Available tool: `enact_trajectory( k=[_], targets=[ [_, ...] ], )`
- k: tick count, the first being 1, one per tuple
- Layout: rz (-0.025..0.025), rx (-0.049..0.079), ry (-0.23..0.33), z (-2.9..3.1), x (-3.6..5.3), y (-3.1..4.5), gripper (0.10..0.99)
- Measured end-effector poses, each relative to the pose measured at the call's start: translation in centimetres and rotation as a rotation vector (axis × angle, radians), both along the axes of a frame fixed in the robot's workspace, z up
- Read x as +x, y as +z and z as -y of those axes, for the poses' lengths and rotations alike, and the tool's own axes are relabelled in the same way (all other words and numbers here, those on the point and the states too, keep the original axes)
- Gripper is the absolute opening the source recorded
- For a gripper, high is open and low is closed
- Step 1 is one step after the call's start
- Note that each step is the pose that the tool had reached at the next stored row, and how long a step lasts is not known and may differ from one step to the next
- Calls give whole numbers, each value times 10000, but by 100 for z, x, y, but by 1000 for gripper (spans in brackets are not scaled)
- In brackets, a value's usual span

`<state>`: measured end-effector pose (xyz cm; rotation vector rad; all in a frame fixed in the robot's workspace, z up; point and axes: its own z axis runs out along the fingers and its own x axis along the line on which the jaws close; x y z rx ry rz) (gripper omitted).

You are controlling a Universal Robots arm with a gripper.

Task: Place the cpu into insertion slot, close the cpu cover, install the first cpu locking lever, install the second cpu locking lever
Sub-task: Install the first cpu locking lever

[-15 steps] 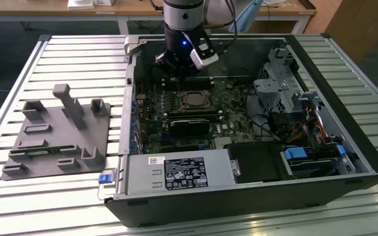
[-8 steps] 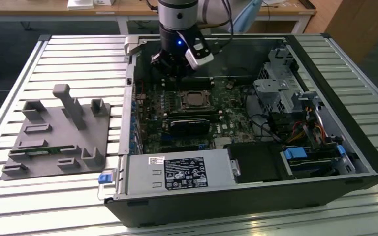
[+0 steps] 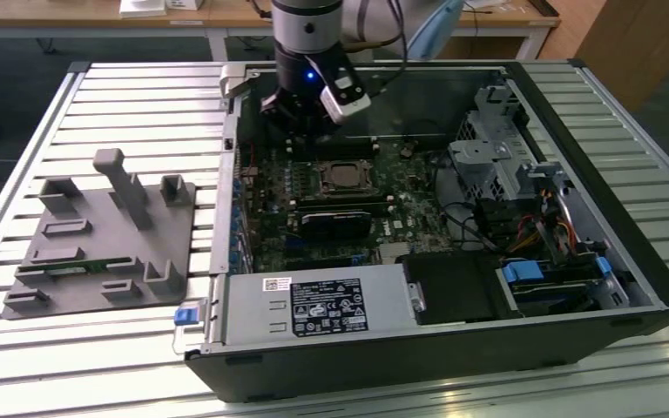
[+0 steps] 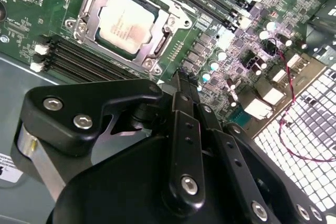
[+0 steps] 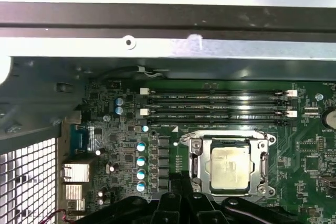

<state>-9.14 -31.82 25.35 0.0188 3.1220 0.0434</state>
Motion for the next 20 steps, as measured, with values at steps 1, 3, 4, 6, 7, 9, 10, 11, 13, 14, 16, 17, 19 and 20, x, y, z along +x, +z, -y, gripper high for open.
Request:
enact_trajectory(
  k=[1, 3, 4, 6, 7, 9, 10, 11, 13, 14, 16, 17, 19, 20],
  targets=[
    [0, -1, 0, -2, -8, 0, 106],
    [0, 0, 1, -13, -24, 0, 106],
    [0, -1, 0, -23, -31, 0, 106],
    [0, 1, -1, -43, -41, 0, 106],
    [0, 0, -1, -52, -49, 0, 106],
    [0, 0, 1, -73, -69, 0, 106],
    [0, 0, 1, -85, -76, 0, 106],
    [1, 0, 1, -98, -79, 0, 106],
    [0, 0, -1, -126, -86, 0, 106],
    [0, 0, 0, -139, -90, 0, 106],
    [1, 0, 2, -162, -101, 0, 106],
    [0, 0, 5, -173, -106, 0, 106],
    [0, 1, 10, -208, -114, 0, 106],
    [1, 0, 9, -223, -117, 0, 106]
  ],
)
